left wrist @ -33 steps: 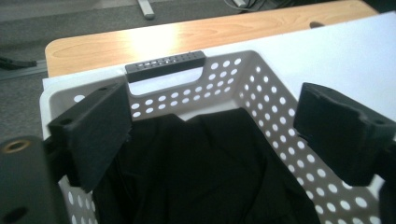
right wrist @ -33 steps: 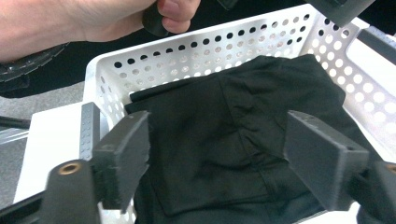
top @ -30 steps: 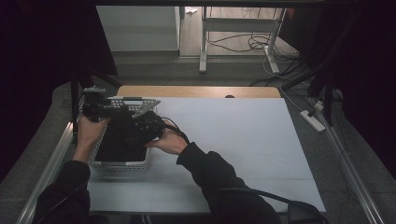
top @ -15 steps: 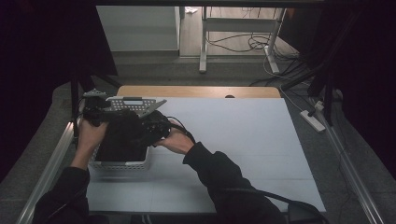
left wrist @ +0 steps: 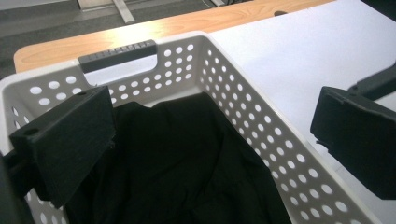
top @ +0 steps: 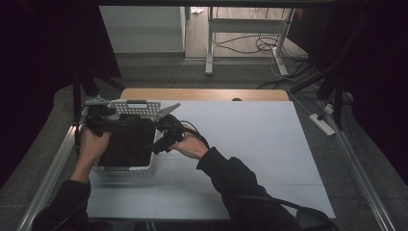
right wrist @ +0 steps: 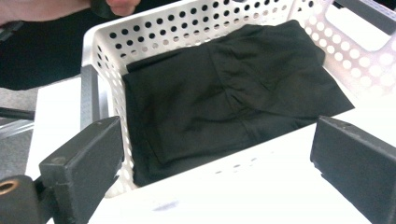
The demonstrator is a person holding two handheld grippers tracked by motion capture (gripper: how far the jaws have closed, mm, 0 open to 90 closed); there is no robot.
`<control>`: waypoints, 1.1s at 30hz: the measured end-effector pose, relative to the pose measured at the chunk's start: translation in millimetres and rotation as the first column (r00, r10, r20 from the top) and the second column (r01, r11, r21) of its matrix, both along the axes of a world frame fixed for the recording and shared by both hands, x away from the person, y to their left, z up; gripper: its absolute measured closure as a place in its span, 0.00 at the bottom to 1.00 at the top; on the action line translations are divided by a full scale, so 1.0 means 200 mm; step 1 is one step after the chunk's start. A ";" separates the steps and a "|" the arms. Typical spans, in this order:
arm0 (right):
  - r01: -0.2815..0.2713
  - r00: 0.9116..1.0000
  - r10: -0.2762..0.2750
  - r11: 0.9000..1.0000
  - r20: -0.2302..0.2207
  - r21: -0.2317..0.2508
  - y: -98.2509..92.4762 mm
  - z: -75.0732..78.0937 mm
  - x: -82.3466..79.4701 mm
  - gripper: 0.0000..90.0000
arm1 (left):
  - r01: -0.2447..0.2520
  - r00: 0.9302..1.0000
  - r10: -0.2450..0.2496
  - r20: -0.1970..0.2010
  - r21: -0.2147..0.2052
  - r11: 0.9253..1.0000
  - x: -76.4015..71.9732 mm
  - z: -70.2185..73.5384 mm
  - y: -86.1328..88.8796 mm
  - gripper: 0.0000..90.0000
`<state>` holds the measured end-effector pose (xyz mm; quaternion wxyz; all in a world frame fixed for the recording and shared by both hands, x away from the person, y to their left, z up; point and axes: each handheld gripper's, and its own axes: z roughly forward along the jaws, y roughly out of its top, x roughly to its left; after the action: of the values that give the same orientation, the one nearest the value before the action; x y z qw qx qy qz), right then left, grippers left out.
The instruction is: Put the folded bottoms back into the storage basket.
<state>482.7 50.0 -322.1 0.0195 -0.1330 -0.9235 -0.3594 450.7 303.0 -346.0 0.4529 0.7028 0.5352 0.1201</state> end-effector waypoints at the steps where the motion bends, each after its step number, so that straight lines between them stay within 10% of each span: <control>1: 0.000 1.000 0.000 1.000 0.000 0.000 0.00 0.00 0.00 0.03 | 0.000 1.000 0.000 0.000 0.000 1.000 0.00 0.00 0.00 0.00; 33: 0.080 0.997 -0.080 0.997 -0.005 -0.004 -0.33 0.02 0.00 0.00 | 0.042 0.999 -0.042 0.023 0.010 0.999 -0.25 -0.01 -0.07 0.00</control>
<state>483.5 -16.6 -318.2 0.0070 -0.1709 -0.9181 -0.3576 399.9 289.1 -347.2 0.4580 0.7147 0.5145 0.1215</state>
